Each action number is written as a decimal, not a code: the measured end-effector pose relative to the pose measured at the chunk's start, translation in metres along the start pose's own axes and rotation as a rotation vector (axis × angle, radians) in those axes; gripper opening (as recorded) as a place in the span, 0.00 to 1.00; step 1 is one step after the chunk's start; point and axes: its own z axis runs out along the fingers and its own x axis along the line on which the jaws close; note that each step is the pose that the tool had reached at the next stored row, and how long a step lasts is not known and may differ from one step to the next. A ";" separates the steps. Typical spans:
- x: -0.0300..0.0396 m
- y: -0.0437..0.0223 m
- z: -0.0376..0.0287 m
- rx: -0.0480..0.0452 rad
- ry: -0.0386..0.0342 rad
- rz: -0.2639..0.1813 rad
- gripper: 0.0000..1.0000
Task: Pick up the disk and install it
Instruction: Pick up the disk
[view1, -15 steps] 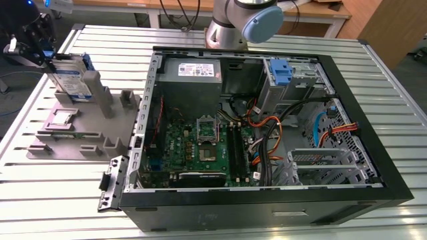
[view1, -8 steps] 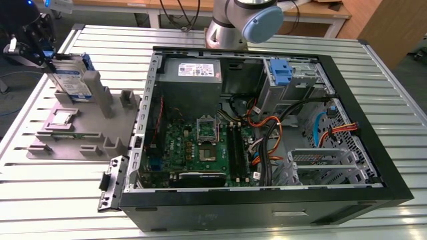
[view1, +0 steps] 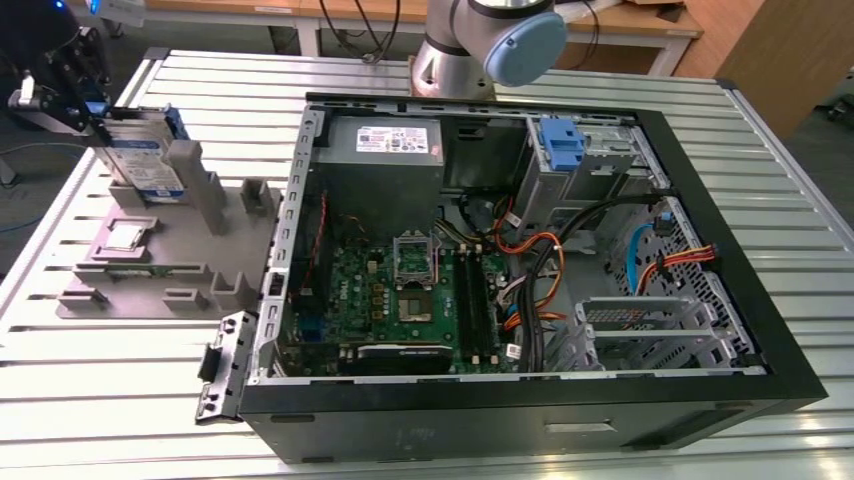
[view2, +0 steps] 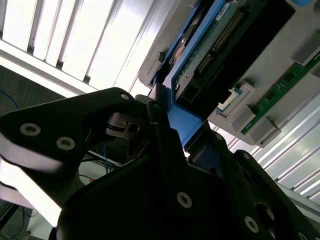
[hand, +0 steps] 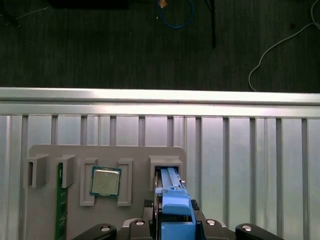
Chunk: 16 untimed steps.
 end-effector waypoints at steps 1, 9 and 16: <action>0.0000 0.0000 0.0000 0.0000 0.0000 0.000 0.37; 0.0000 0.0000 0.0000 -0.0001 0.0000 -0.001 0.38; 0.0000 0.0000 0.0000 -0.0001 0.0000 -0.001 0.45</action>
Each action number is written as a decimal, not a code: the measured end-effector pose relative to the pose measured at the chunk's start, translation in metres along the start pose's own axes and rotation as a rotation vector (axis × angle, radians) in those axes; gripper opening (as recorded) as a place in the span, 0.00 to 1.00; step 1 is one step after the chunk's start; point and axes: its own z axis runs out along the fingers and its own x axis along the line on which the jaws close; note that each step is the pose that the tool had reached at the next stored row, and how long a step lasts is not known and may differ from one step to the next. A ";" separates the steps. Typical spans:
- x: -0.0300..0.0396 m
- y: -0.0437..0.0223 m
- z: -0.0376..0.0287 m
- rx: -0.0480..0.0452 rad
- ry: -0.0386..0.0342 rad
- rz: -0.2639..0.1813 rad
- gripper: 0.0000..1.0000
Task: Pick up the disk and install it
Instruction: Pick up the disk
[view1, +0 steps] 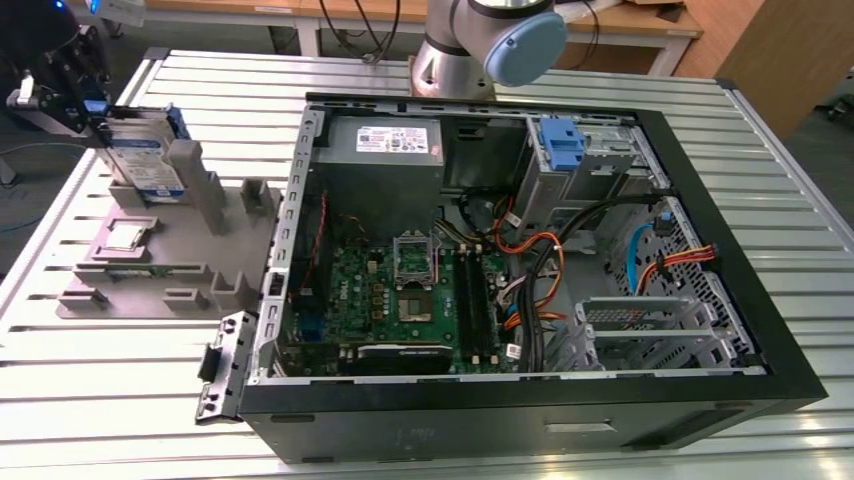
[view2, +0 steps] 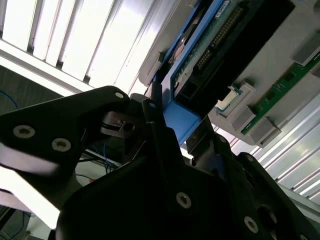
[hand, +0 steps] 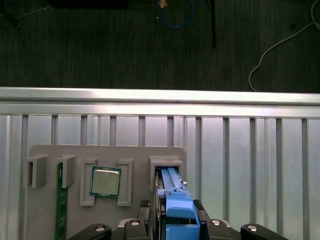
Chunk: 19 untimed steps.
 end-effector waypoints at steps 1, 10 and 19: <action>0.0000 0.0000 0.0000 0.0000 0.0000 0.000 0.45; 0.0000 0.0000 0.0000 0.0000 0.0000 -0.001 0.37; -0.0003 0.0001 -0.0045 0.0000 0.0001 -0.001 0.37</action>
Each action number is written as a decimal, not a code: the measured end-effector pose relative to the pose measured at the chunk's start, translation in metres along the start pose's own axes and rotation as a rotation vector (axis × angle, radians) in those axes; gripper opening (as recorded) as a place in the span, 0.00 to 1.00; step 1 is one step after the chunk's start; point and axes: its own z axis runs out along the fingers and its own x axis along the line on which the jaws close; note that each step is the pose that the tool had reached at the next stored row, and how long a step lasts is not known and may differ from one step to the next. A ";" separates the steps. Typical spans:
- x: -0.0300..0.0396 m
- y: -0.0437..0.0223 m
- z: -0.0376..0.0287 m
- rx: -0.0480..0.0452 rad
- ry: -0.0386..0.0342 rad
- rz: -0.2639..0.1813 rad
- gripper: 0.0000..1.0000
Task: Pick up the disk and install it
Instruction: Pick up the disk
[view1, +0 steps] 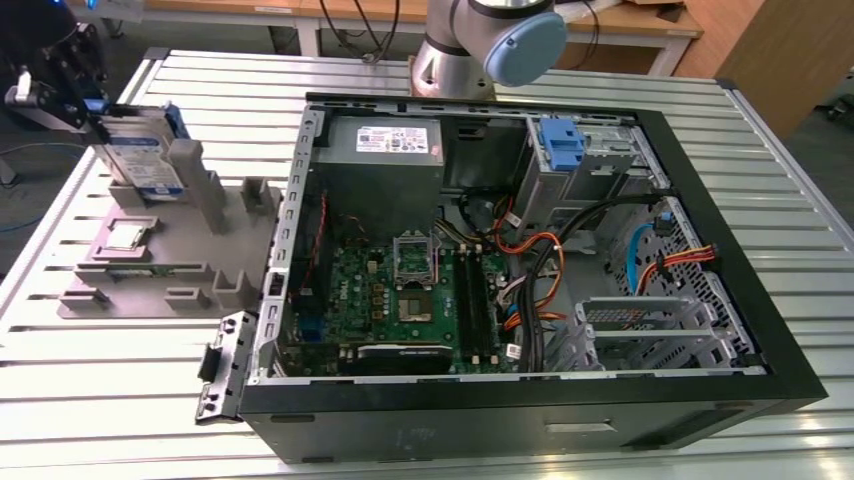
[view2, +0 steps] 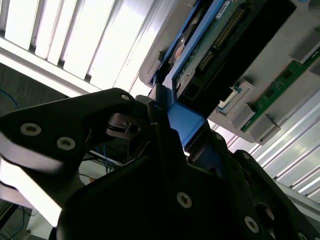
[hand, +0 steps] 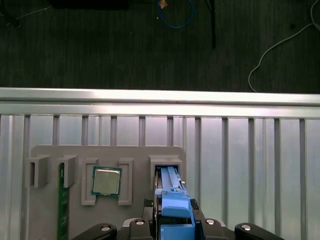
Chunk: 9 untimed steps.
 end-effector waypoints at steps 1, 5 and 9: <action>0.0000 0.0000 -0.0005 0.0000 0.0000 0.000 0.37; -0.0001 0.0000 -0.0021 0.0000 0.0002 0.000 0.37; -0.0002 0.0001 -0.0037 -0.0002 0.0006 0.000 0.37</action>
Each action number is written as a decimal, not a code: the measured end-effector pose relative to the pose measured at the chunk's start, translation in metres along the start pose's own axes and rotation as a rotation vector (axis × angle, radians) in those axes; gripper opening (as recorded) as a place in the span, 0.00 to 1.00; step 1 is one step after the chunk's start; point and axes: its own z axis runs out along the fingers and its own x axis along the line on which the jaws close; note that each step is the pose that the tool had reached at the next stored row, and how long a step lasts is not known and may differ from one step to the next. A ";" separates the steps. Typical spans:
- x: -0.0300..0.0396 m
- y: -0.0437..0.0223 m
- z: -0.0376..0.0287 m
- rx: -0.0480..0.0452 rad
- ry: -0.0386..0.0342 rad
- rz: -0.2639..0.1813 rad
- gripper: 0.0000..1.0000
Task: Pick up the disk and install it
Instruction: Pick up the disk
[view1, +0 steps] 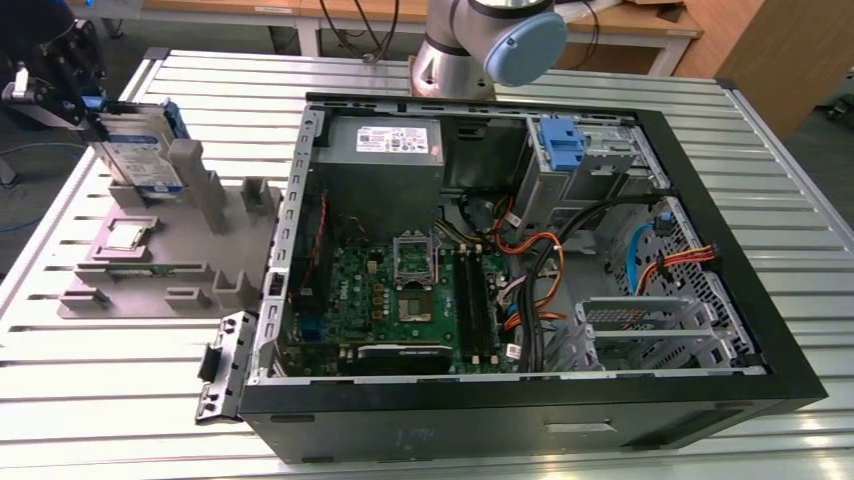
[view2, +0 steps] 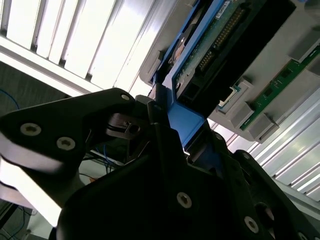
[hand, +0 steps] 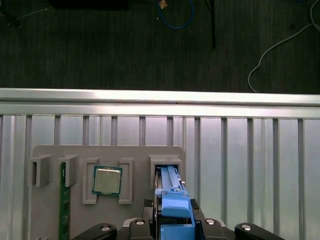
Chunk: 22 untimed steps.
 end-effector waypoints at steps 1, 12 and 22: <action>0.0000 0.0000 -0.0005 0.0002 0.0000 0.000 0.37; -0.0005 0.0001 -0.0071 0.0003 0.0021 0.000 0.37; -0.0007 0.0002 -0.0105 0.0003 0.0066 0.000 0.37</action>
